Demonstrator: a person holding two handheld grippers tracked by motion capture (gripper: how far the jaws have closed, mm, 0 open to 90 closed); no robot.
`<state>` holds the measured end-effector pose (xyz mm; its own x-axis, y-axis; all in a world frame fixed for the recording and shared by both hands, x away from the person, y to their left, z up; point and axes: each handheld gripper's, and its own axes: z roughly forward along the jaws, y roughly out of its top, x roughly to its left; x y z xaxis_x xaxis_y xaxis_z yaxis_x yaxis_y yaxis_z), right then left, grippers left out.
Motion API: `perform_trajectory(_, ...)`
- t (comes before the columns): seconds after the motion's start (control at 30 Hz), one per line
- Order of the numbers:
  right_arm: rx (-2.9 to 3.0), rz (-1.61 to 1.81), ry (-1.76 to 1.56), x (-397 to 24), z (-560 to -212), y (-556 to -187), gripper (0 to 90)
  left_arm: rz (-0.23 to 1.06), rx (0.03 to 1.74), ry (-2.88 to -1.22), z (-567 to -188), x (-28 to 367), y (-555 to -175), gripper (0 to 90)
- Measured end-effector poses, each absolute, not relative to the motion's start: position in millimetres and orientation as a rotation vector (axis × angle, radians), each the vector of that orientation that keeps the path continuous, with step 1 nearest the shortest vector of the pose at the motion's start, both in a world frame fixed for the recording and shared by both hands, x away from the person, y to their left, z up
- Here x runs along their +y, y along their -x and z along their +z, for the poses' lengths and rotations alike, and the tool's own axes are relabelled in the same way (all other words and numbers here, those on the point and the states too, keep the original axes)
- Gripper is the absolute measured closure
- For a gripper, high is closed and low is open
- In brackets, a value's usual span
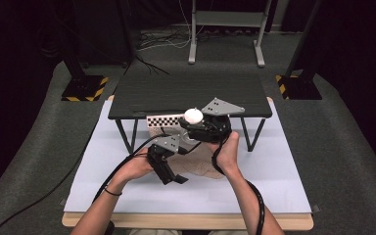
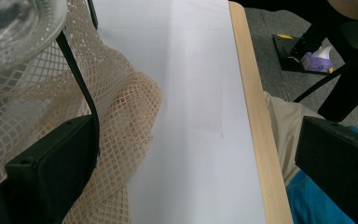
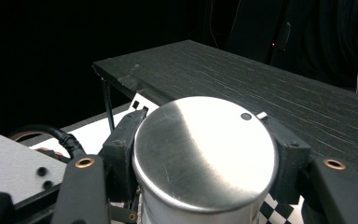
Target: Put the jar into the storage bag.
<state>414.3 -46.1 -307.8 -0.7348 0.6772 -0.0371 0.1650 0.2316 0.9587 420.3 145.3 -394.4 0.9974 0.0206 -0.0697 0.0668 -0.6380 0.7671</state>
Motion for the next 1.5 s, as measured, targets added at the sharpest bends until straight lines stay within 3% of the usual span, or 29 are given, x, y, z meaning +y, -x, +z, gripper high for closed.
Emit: perform_trajectory(1.5, 2.226, 1.333, -0.908, -34, -372, -432, 39.2, -0.103, 0.045, -2.243, -391, 148, -418, 0.0)
